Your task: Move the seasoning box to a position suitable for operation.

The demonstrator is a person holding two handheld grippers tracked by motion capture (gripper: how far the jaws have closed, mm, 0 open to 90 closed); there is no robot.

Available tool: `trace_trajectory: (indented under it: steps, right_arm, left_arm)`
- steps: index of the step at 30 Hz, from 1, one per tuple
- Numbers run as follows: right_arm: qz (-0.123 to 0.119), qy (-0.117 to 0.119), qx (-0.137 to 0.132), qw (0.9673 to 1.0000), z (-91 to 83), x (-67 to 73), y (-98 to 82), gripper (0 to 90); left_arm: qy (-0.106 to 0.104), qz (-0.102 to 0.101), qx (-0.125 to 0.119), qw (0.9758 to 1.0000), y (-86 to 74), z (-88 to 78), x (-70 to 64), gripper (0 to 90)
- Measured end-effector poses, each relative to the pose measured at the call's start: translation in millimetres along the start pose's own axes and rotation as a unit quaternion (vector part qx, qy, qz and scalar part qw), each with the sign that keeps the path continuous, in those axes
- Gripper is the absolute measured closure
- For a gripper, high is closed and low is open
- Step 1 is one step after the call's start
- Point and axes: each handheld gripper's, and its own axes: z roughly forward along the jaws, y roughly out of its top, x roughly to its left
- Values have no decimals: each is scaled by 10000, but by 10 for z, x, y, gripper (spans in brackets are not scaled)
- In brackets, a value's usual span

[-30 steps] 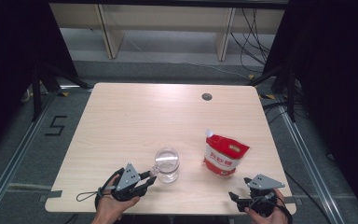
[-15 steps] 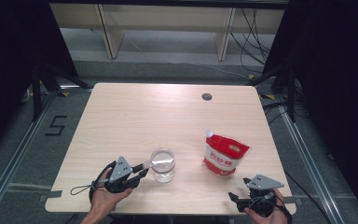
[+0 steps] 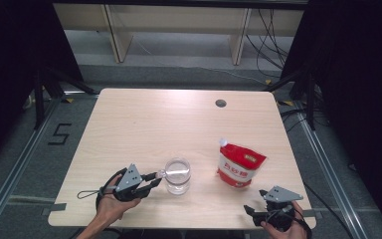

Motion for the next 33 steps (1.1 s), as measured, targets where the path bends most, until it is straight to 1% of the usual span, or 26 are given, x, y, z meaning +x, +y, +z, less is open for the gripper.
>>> trace_trajectory:
  steps: [1, 2, 3, 4, 5, 6, 7, 8, 9, 10, 11, 12, 13, 15, 16, 17, 20, 21, 23, 25, 26, 27, 28, 29, 32, 33]
  right_arm:
    - [-7, 30, 5, 10000, 5, -4, 0, 233]
    - [-41, -61, -4, 10000, -2, -6, -1, 233]
    - [-41, -61, -4, 10000, -2, -6, -1, 233]
    - [-69, -13, 17, 10000, 0, -7, -1, 234]
    - [-139, -34, -9, 9999, 1, -14, 1, 234]
    - [102, -14, 31, 9999, 2, 16, -5, 234]
    - [47, 14, 43, 10000, 7, -1, 4, 234]
    - [66, 26, 62, 10000, 7, 0, 6, 234]
    - [3, 34, 18, 10000, 14, -9, 6, 234]
    - [86, 34, 67, 9999, 8, 0, 5, 234]
    - [54, 5, 48, 10000, 10, -6, 3, 234]
    - [-6, -6, 20, 10000, 14, -16, -4, 234]
    - [-7, 12, 21, 10000, 15, -19, -8, 234]
    - [-36, -6, 16, 10000, 11, -25, -9, 235]
    - [42, 16, 56, 10000, 8, -17, -6, 235]
    - [-59, -21, 26, 10000, 15, -29, -9, 235]
    - [3, 17, 50, 10000, 18, -13, -5, 235]
    - [78, 25, 75, 9999, 13, -1, 1, 235]
    - [82, 19, 136, 9999, 12, 2, 1, 235]
    - [118, 42, 136, 9998, 20, 6, 0, 236]
    - [153, 3, 120, 9998, 18, 18, -1, 236]
    - [-31, 29, 60, 10000, 29, -8, 3, 237]
    - [-48, 27, 57, 10000, 28, -10, 5, 237]
    - [124, 39, 109, 9999, 24, 16, 0, 237]
    - [-26, 28, 72, 10000, 26, -3, 1, 237]
    - [-23, 51, 77, 10000, 27, -5, 3, 237]
  left_arm:
    - [0, 0, 0, 10000, 0, 0, 0, 739]
    - [-39, -4, -12, 10000, -4, -10, -21, 738]
    - [-39, -4, -12, 10000, -4, -10, -21, 737]
    - [-133, -10, -27, 9999, -12, -11, -24, 737]
    - [-151, 13, -23, 9999, -14, -12, -21, 737]
    - [-206, 46, -47, 9998, -15, -10, -21, 736]
    - [-223, 23, -41, 9997, -18, -7, -32, 736]
    - [-261, 72, -50, 9996, -14, 1, -36, 736]
    - [-318, 7, -58, 9995, -15, 14, -48, 736]
    - [-389, 104, -72, 9992, -11, 26, -40, 736]
    - [-398, 55, 1, 9992, -8, 30, -46, 736]
    - [-422, -3, -21, 9991, -13, 37, -57, 736]
    - [-465, 22, -34, 9989, -12, 39, -62, 735]
    - [-499, 176, -30, 9986, -5, 37, -43, 734]
    - [-472, 42, 3, 9989, -8, 33, -54, 733]
    - [-466, 1, 11, 9989, -9, 32, -59, 732]
    - [-427, -72, 13, 9991, -12, 18, -66, 705]
    - [-355, 27, 32, 9994, -8, 8, -58, 705]
    - [-345, 35, 33, 9994, -8, 10, -53, 713]
    - [-294, -31, 39, 9996, -11, 10, -55, 732]
    - [-228, 89, 34, 9997, -1, 15, -31, 736]
    - [-173, 21, 38, 9998, -3, 15, -29, 738]
    - [-218, 83, 31, 9997, -3, 16, -9, 738]
    - [-230, 70, 16, 9997, -6, 14, -9, 738]
    - [-235, 32, 76, 9997, -4, -6, -25, 732]
    - [-282, -85, 42, 9996, -5, -8, -40, 715]
